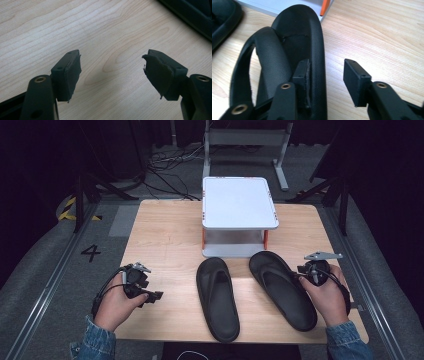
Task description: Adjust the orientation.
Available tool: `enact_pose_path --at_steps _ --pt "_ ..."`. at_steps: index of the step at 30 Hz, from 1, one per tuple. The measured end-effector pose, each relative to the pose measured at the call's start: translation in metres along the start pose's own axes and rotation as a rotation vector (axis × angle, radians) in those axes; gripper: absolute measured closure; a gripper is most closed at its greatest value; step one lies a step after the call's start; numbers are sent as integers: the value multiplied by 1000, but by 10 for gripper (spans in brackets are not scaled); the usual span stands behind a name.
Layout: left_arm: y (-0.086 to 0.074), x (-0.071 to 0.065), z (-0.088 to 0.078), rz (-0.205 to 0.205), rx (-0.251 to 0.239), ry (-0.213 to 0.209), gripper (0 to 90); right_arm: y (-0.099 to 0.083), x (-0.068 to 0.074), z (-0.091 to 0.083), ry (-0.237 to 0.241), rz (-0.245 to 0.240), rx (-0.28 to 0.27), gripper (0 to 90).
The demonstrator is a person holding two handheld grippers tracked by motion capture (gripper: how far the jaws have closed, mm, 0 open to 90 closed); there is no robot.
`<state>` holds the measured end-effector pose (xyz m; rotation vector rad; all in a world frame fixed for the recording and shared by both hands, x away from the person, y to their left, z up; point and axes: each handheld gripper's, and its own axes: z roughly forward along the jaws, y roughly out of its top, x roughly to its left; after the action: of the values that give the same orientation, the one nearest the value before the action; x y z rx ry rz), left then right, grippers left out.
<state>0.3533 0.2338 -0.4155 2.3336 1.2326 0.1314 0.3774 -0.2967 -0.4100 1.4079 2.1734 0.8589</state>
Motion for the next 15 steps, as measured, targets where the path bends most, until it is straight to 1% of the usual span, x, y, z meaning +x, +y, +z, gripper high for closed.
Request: enact_pose_path --at_steps 2,3,4,5,6,7,8,9,10,12,14,15 --pt "1 0 1 7 2 -1 299 -3 -5 4 -18 -5 1 558" --pt "1 -1 1 4 -1 -2 298 -4 -7 6 -16 4 -4 544" --pt "2 -1 1 8 2 -5 298 -5 -10 5 -1 15 -16 531" --pt "2 -1 1 8 2 -5 299 -5 -10 5 -1 15 -16 531" --pt "2 -1 1 8 0 -1 299 -6 -13 3 5 39 -51 517" --pt "2 0 1 7 0 -2 299 -6 -15 2 -22 42 -75 514" --pt "3 0 1 8 -2 -4 298 -7 -16 1 -48 26 -78 514" --pt "3 -1 2 11 -2 0 298 -8 -18 0 -70 16 -63 514" --pt "4 -1 2 12 -2 -3 298 -9 -20 0 -82 15 -55 516" --pt "5 -1 2 18 -2 -5 298 -12 -22 1 -93 9 -34 538" --pt "6 -2 2 19 -1 -7 298 -17 -27 2 -119 -9 38 567" --pt "7 -2 3 18 -5 -7 298 -20 -29 4 -125 -17 79 595"
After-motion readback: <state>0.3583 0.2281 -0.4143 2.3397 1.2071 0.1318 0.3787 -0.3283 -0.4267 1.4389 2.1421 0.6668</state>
